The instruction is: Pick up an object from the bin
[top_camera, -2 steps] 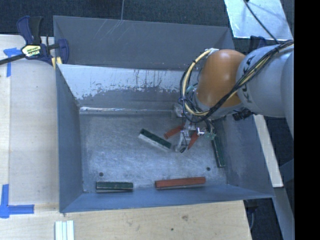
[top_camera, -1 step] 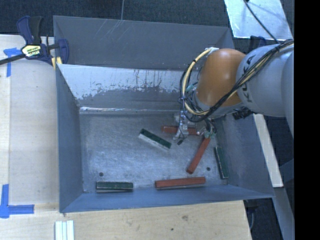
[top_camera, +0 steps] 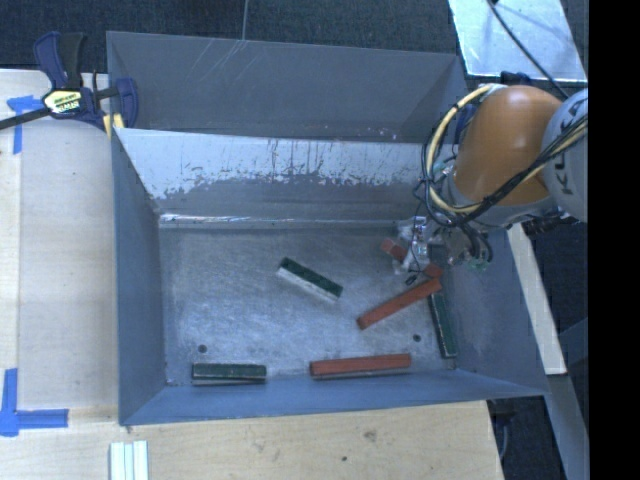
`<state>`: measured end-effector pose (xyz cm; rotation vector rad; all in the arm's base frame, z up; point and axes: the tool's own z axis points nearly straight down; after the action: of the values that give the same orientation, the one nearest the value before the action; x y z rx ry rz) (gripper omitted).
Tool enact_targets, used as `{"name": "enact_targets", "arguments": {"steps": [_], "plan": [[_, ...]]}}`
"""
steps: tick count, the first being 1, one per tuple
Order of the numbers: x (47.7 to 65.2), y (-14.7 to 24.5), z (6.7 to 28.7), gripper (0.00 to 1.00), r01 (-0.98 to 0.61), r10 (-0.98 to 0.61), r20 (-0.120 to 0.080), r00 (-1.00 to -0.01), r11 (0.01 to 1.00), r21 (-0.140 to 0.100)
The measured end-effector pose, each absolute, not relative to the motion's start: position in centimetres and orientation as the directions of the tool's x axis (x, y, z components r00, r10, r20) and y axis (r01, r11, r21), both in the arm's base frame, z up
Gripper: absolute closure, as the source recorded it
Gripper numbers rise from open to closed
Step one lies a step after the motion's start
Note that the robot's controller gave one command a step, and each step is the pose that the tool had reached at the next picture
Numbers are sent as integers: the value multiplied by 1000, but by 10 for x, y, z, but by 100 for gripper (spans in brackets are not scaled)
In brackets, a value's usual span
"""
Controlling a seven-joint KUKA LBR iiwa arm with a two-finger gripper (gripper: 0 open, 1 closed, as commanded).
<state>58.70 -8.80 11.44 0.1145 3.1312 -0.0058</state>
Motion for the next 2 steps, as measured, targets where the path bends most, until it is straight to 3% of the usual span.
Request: {"name": "enact_targets", "arguments": {"steps": [1,2], "plan": [[550,-111,166,100,-146,-146,-6,-989,989,-3],[549,-110,165,0,-145,-145,-4,-989,989,-1]]}}
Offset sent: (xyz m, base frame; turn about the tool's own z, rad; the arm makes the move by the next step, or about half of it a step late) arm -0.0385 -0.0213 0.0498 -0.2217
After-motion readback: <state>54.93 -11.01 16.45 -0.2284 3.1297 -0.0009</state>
